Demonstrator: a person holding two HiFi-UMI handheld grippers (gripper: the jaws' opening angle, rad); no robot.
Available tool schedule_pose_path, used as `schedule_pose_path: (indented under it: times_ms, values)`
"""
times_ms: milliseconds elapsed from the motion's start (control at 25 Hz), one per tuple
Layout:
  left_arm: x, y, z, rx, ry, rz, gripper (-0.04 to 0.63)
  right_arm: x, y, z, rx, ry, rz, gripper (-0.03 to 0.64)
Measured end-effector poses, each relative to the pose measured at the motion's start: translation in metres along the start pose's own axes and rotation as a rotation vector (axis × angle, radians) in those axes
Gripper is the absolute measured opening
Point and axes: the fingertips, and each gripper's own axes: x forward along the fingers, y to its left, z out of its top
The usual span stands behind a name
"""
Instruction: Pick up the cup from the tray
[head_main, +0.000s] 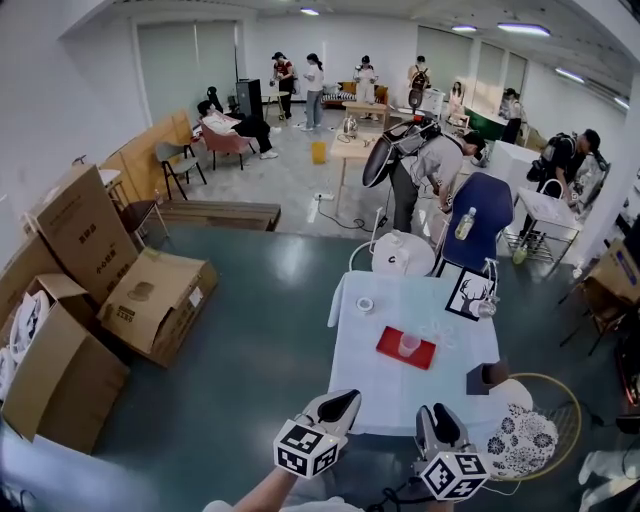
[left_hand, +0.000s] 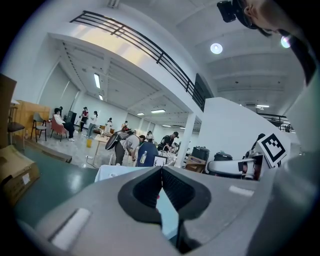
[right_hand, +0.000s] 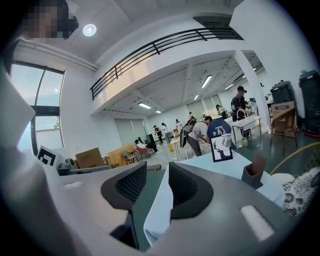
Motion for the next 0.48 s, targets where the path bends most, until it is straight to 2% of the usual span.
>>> schedule_pose_path:
  times_ms: [280, 480]
  values:
    - [0.038, 0.03, 0.01, -0.013, 0.033, -0.027, 0.002, 0.042, -0.006, 0.009, 0.0, 0.016, -0.007, 0.186]
    - [0.062, 0.054, 0.022, -0.016, 0.044, -0.052, 0.002, 0.07, -0.011, 0.016, -0.004, 0.021, -0.043, 0.196]
